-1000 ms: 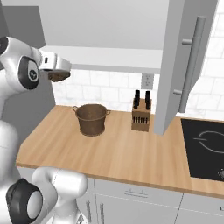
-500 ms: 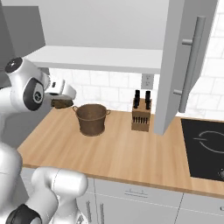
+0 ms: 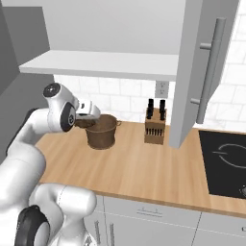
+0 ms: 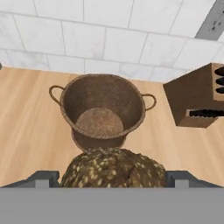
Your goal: Open the cabinet, pick up the bread from the cabinet and place it in the basket. Then move the basket to the dining counter.
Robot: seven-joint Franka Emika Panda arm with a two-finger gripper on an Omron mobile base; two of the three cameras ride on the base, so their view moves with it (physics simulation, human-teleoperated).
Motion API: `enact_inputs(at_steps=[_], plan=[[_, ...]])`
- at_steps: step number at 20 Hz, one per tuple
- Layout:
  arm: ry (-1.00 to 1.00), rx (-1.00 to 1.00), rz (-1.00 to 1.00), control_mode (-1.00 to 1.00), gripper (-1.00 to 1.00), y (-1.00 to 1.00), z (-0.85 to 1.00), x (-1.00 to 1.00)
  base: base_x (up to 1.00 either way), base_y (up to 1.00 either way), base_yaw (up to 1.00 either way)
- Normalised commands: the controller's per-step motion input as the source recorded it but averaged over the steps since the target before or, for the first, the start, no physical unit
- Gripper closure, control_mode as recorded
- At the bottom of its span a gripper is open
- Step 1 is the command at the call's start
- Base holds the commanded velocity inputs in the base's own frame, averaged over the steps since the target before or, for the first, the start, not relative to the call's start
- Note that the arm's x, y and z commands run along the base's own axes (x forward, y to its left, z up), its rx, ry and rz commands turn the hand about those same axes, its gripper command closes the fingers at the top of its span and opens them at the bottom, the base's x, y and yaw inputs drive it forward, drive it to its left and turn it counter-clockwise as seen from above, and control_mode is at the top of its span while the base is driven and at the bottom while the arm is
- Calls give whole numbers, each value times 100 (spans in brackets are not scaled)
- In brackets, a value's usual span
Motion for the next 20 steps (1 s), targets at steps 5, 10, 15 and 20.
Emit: enact_inputs(at_steps=[5,10,15,20], plan=[[0,0,11,-100,100,0,-22,64,0,0,0],[0,0,7,-100,100,0,-40,46,0,0,0],[0,0,4,-100,100,0,-37,42,0,0,0],[0,-1,2,-100,100,0,-20,30,0,0,0]])
